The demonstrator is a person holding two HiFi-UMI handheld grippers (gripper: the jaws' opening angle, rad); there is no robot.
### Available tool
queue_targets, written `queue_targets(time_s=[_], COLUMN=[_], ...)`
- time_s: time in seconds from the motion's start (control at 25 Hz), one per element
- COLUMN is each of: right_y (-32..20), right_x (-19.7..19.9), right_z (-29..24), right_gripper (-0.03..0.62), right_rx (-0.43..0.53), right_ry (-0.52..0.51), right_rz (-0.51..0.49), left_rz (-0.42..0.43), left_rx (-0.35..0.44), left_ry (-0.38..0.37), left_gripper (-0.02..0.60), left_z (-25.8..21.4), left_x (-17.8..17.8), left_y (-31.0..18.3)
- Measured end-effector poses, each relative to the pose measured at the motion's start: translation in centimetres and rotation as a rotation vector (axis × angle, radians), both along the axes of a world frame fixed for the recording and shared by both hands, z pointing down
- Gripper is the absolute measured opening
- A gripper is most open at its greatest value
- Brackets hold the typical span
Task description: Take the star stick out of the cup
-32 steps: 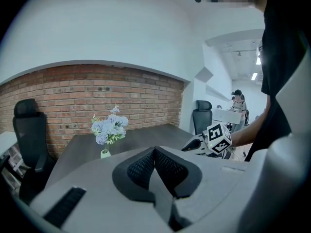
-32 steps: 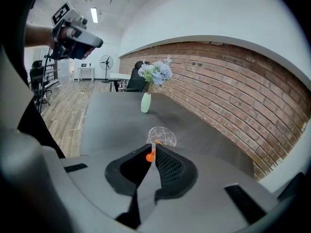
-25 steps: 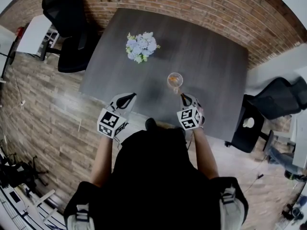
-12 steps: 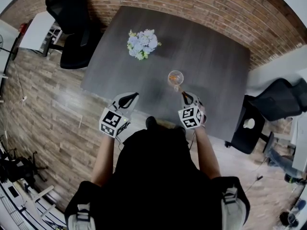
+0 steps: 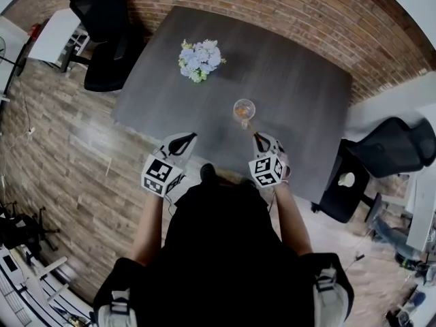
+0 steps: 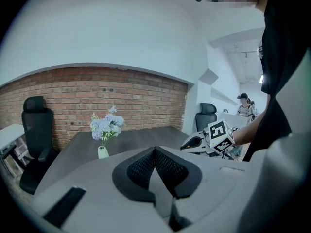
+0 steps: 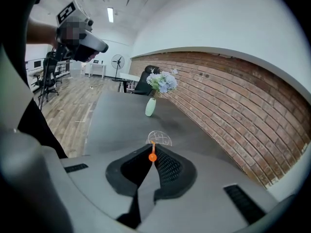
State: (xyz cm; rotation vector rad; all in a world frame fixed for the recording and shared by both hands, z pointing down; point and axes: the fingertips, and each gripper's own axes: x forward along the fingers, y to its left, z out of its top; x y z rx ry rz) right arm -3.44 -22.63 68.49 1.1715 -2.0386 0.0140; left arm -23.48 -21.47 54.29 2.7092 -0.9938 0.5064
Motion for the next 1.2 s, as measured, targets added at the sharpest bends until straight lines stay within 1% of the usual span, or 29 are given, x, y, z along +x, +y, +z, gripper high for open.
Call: queue_targets(time_s=[0.2,0.48,0.72,0.84,1.0,1.2], right_y=[0.6,0.9,1.3,1.4,1.8,2.6], right_x=[0.6,1.8,3.2,3.8,5.1,6.5], right_z=[-1.2,-2.9,-4.2,-4.9,-6.0,-6.7], right_gripper=[0.014,0.014,0.014,0.014,0.014,0.014], right_rx=[0.009,0.037,0.047,0.067,0.084,0.082], right_ry=[-0.002,-0.010,-0.046,-0.060,-0.085,-0.109], right_rz=[-0.015,-0.042,-0.070,-0.091,-0.094,-0.089], left_rz=[-0.032,-0.042,-0.043,-0.051,-0.056,-0.064], left_rx=[-0.013,-0.004,0.001,0.003,0.005,0.008], left_ry=[0.012,0.021,0.018,0.015,0.014,0.013], left_gripper=[0.002,0.002,0.002,0.002,0.002,0.002], left_z=[0.3,-0.2,-0.2,-0.3,-0.4,-0.5], left_x=[0.5,2.7,4.7,5.4,6.9,8.6], left_y=[0.7,1.0,1.8,2.1,2.7,3.4])
